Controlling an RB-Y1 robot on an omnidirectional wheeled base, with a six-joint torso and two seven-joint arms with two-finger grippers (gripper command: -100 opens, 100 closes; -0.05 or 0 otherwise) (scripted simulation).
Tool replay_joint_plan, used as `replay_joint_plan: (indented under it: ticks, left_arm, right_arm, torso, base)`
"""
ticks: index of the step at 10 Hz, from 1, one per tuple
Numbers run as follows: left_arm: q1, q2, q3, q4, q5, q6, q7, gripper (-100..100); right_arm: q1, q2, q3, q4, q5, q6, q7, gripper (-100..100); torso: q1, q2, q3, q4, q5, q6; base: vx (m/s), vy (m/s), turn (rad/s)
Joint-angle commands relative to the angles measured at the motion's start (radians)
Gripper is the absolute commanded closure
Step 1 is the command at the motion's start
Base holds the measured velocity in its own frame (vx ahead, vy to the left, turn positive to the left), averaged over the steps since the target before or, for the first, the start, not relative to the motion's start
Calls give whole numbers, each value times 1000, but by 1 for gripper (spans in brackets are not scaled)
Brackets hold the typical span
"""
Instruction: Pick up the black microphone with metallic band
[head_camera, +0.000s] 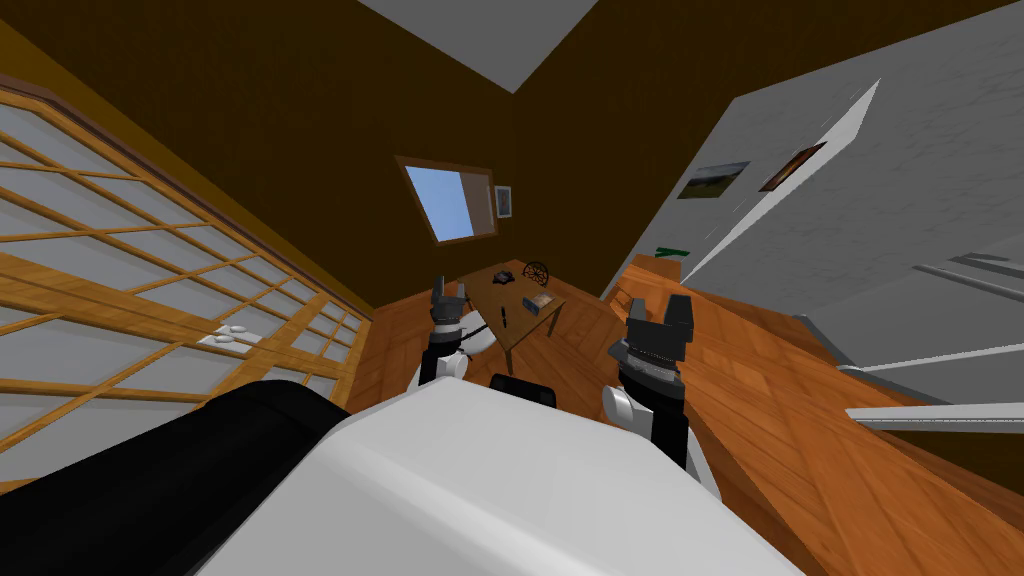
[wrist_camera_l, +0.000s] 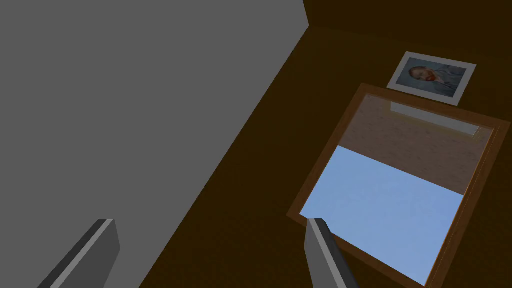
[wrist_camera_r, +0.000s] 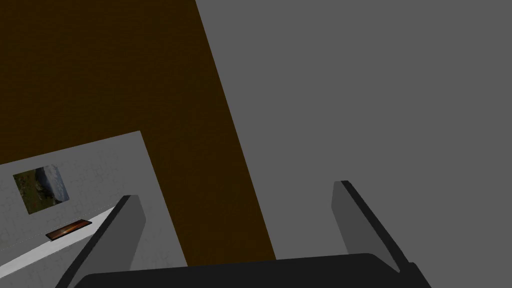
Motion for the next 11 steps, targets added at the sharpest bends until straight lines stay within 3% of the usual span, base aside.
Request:
replay_joint_plan:
  ticks: [1, 6, 8, 11]
  left_arm:
    - [-5, 32, 7, 7, 8, 12, 6, -100]
    - [-45, 127, 64, 60, 71, 110, 57, -100]
    - [-57, 140, 81, 76, 90, 139, 71, -100]
    - [-99, 167, 140, 126, 156, 229, 123, -100]
  right_arm:
    - [0, 0, 0, 0, 0, 0, 0, 0]
    - [0, 0, 0, 0, 0, 0, 0, 0]
    - [0, 0, 0, 0, 0, 0, 0, 0]
    - [0, 0, 0, 0, 0, 0, 0, 0]
  torso:
    - [0, 0, 0, 0, 0, 0]
    - [-5, 0, 0, 0, -1, 0]
    - [-7, 0, 0, 0, -2, 0]
    - [-6, 0, 0, 0, -1, 0]
  base:
    - [1, -20, -3]
    - [-2, -70, -1]
    - [-4, -97, 2]
    - [3, -92, -4]
